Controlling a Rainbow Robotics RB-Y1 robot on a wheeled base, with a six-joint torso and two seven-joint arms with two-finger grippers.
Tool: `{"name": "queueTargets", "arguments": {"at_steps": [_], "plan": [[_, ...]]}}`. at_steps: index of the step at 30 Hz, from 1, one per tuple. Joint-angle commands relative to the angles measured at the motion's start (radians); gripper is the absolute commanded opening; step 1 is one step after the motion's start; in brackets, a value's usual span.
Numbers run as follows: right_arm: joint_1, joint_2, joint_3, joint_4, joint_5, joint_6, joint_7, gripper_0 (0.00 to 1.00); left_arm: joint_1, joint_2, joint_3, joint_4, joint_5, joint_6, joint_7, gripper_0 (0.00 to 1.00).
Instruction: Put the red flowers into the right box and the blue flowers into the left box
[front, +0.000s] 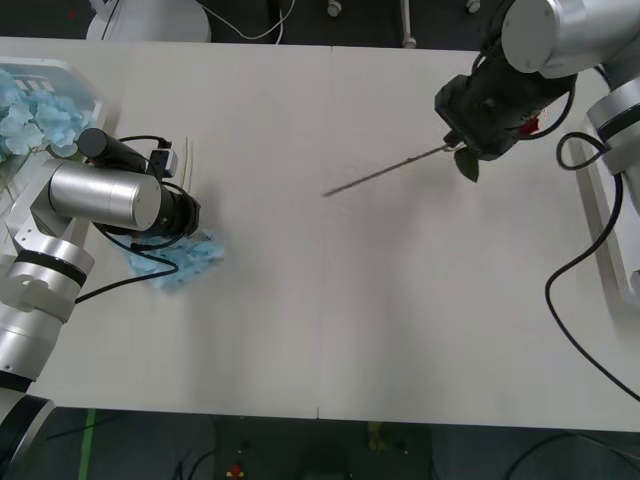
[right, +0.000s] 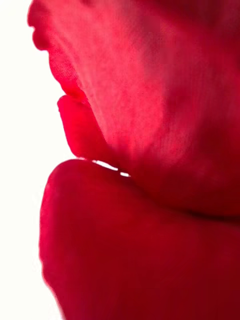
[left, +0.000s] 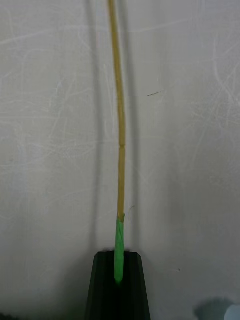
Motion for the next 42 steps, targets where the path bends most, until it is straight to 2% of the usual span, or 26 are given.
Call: {"name": "queueTargets", "arguments": {"at_steps": [1, 5, 7, 13, 19, 24, 29, 35, 41, 42], "plan": [[-0.044, -0.098, -0.034, -0.004, 0.077, 0.013, 0.297, 0.00, 0.003, -0.020, 0.013, -0.018, 0.088, -0.005, -0.020, 0.00], [-0.043, -0.150, -0.060, 0.010, 0.165, 0.007, 0.630, 0.00, 0.003, -0.011, 0.045, -0.059, 0.203, -0.003, 0.118, 0.00], [-0.040, -0.172, -0.069, 0.010, 0.191, -0.001, 0.711, 0.00, 0.003, -0.003, 0.048, -0.079, 0.249, -0.002, 0.190, 0.00], [-0.035, -0.257, -0.104, 0.054, 0.277, -0.004, 1.077, 0.00, -0.013, 0.041, 0.060, -0.133, 0.476, -0.003, 0.545, 0.00], [-0.035, -0.291, -0.118, 0.135, 0.427, -0.035, 1.346, 0.00, -0.036, 0.064, 0.065, -0.194, 0.522, -0.003, 1.002, 0.00], [-0.035, -0.291, -0.124, 0.249, 0.613, -0.147, 1.524, 0.00, -0.063, 0.072, 0.060, -0.219, 0.525, -0.002, 1.396, 0.00], [-0.035, -0.288, -0.140, 0.370, 0.685, -0.283, 1.578, 0.00, -0.105, 0.089, 0.003, -0.263, 0.437, 0.004, 1.698, 0.00], [-0.035, -0.270, -0.146, 0.530, 0.720, -0.467, 1.561, 0.00, -0.190, 0.126, -0.119, -0.273, 0.335, 0.064, 1.948, 0.00], [-0.034, -0.241, -0.209, 0.671, 0.774, -0.633, 1.480, 0.00, -0.202, 0.141, -0.132, -0.273, 0.333, 0.106, 2.020, 0.01], [-0.034, -0.239, -0.213, 0.686, 0.781, -0.653, 1.465, 0.00, -0.201, 0.141, -0.132, -0.273, 0.330, 0.112, 2.020, 0.14]]}}
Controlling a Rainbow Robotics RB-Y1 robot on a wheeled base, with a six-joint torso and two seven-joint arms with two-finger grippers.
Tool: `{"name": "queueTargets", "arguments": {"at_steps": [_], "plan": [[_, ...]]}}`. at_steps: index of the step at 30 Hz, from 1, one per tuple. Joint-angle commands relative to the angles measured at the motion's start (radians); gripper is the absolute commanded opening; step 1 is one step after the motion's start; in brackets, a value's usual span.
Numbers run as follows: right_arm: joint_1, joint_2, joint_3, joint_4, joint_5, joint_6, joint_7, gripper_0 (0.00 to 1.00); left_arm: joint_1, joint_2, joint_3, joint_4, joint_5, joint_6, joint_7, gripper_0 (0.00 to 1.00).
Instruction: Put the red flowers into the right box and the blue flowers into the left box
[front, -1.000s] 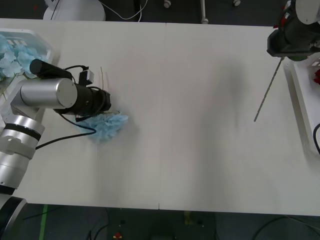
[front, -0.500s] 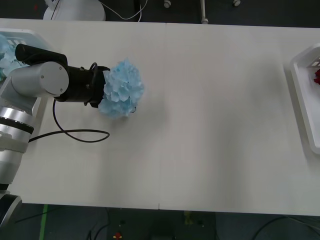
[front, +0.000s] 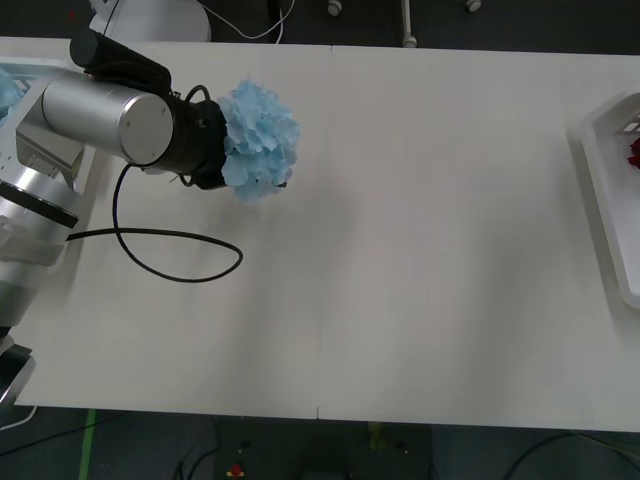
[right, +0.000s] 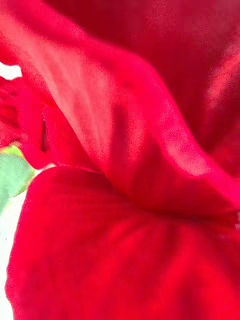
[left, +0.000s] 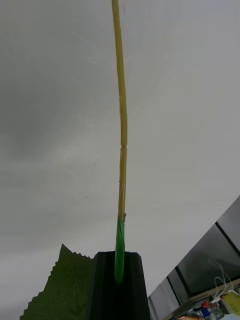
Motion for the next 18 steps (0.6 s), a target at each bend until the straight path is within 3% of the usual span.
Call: {"name": "queueTargets", "arguments": {"at_steps": [1, 4, 5, 6, 7, 13, 14, 15, 18], "plan": [[-0.030, 0.005, -0.067, 0.074, 0.048, -0.095, -0.125, 0.00, -0.045, 0.039, 0.006, -0.039, -0.017, 0.036, 0.066, 0.41], [-0.020, 0.007, -0.067, 0.105, 0.065, -0.141, -0.171, 0.00, -0.040, 0.039, 0.007, -0.031, -0.021, 0.038, 0.066, 0.80], [-0.014, 0.007, -0.067, 0.108, 0.067, -0.147, -0.184, 0.00, -0.039, 0.040, 0.007, -0.031, -0.022, 0.036, 0.066, 0.84], [-0.001, 0.007, -0.072, 0.109, 0.068, -0.153, -0.204, 0.00, -0.037, 0.040, 0.010, -0.028, -0.024, 0.036, 0.066, 0.96], [0.011, 0.007, -0.078, 0.109, 0.068, -0.161, -0.219, 0.00, -0.037, 0.042, 0.012, -0.027, -0.025, 0.036, 0.066, 1.00], [0.068, 0.016, -0.084, 0.108, 0.067, -0.208, -0.296, 0.00, -0.037, 0.046, 0.025, -0.028, -0.022, 0.036, 0.060, 1.00], [0.072, 0.016, -0.084, 0.108, 0.067, -0.213, -0.305, 0.06, -0.037, 0.048, 0.025, -0.028, -0.024, 0.036, 0.054, 1.00], [0.075, 0.018, -0.087, 0.108, 0.067, -0.214, -0.316, 0.23, -0.037, 0.051, 0.025, -0.028, -0.027, 0.036, 0.022, 1.00], [0.077, 0.013, -0.109, 0.108, 0.031, -0.204, -0.314, 0.60, -0.037, 0.056, 0.048, -0.031, -0.030, 0.036, -0.119, 1.00]]}}
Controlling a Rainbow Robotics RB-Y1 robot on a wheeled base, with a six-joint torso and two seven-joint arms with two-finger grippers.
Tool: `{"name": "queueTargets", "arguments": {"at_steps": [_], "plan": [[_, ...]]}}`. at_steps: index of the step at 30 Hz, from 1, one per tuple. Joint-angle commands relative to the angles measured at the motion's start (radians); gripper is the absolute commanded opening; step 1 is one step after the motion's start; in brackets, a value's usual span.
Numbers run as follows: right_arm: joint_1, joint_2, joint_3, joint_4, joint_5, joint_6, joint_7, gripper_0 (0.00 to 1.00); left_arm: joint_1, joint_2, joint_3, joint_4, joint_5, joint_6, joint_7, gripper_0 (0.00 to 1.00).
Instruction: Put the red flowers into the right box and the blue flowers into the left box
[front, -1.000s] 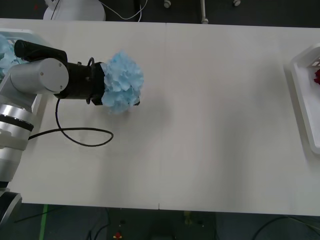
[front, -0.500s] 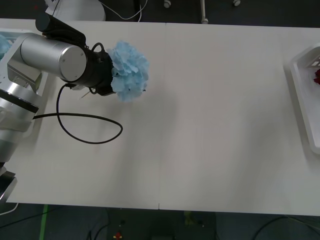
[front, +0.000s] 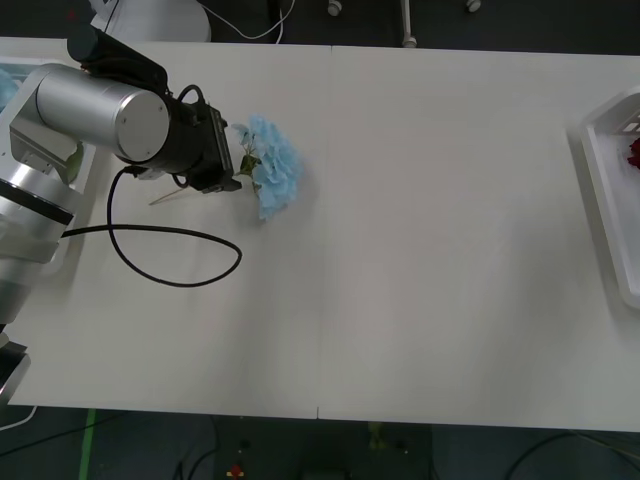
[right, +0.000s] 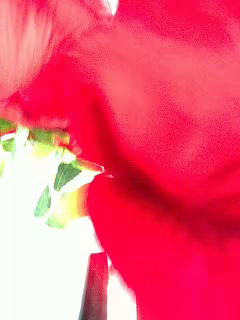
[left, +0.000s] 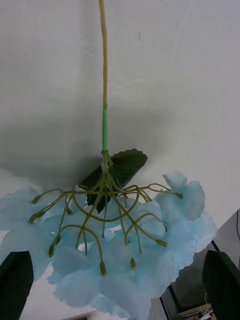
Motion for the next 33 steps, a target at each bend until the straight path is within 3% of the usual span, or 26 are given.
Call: {"name": "queueTargets", "arguments": {"at_steps": [1, 4, 7, 13, 23, 28, 33], "plan": [[0.010, 0.006, -0.057, -0.016, -0.044, 0.005, -0.021, 0.67, -0.035, 0.046, 0.060, -0.032, -0.016, 0.009, -0.225, 1.00], [0.009, -0.008, -0.082, -0.016, -0.108, 0.019, -0.005, 0.84, -0.035, 0.055, 0.128, -0.036, -0.009, 0.054, -0.417, 1.00], [0.009, -0.026, -0.088, -0.019, -0.166, 0.019, 0.060, 0.90, -0.035, 0.063, 0.198, -0.036, 0.003, 0.118, -0.716, 1.00], [0.009, -0.080, -0.123, -0.075, -0.355, 0.087, 0.244, 0.93, -0.032, 0.094, 0.260, -0.032, 0.010, 0.166, -1.170, 1.00], [0.021, -0.176, -0.162, -0.332, -1.024, 0.521, 0.568, 0.93, 0.015, 0.150, 0.315, -0.033, 0.032, 0.184, -2.073, 1.00], [0.082, -0.189, -0.154, -0.482, -1.283, 0.683, 0.707, 0.93, 0.035, 0.150, 0.276, -0.035, 0.015, 0.176, -2.365, 1.00], [0.174, -0.189, -0.090, -0.723, -1.461, 0.739, 0.816, 0.93, 0.074, 0.124, 0.260, -0.035, 0.010, 0.126, -2.569, 1.00]]}}
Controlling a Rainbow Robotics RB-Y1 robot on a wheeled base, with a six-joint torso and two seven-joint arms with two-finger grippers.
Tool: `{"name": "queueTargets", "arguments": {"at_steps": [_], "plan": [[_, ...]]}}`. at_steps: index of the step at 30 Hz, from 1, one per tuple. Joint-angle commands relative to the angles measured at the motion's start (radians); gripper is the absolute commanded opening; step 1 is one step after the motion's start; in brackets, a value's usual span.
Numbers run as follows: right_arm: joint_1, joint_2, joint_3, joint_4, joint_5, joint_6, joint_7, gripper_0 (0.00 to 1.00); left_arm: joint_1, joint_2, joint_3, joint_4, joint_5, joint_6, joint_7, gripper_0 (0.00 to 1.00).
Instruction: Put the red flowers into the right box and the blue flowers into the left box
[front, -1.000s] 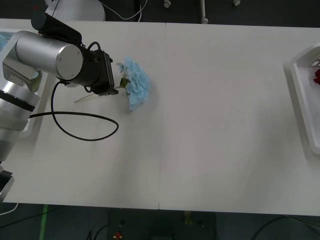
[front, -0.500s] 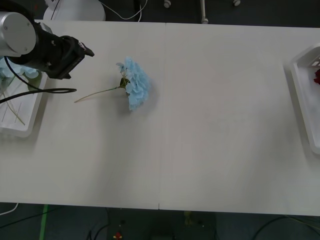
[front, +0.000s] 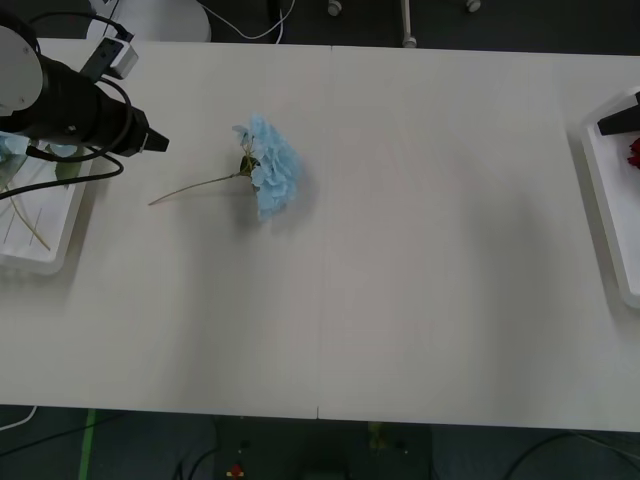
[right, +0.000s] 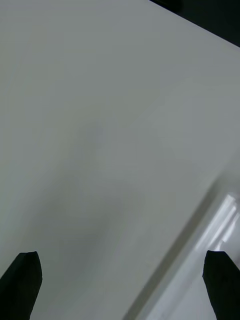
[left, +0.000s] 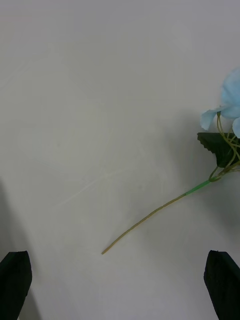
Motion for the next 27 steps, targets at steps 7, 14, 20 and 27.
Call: {"name": "queueTargets", "arguments": {"at_steps": [7, 14, 20, 27], "plan": [[0.265, -0.049, 0.065, -0.598, -0.226, -0.012, 0.143, 0.93, 0.091, -0.021, -0.081, -0.028, -0.028, -0.152, -0.422, 1.00], [0.376, -0.049, 0.185, -0.819, -0.226, -0.211, 0.154, 0.93, 0.097, -0.028, -0.181, 0.007, -0.036, -0.244, -0.519, 1.00], [0.376, -0.044, 0.266, -0.819, -0.226, -0.319, 0.182, 0.93, 0.074, -0.065, -0.262, 0.112, -0.034, -0.362, -0.522, 1.00], [0.376, -0.009, 0.254, -0.817, -0.224, -0.317, 0.203, 0.93, 0.008, -0.148, -0.311, 0.305, -0.039, -0.497, -0.522, 1.00]]}}
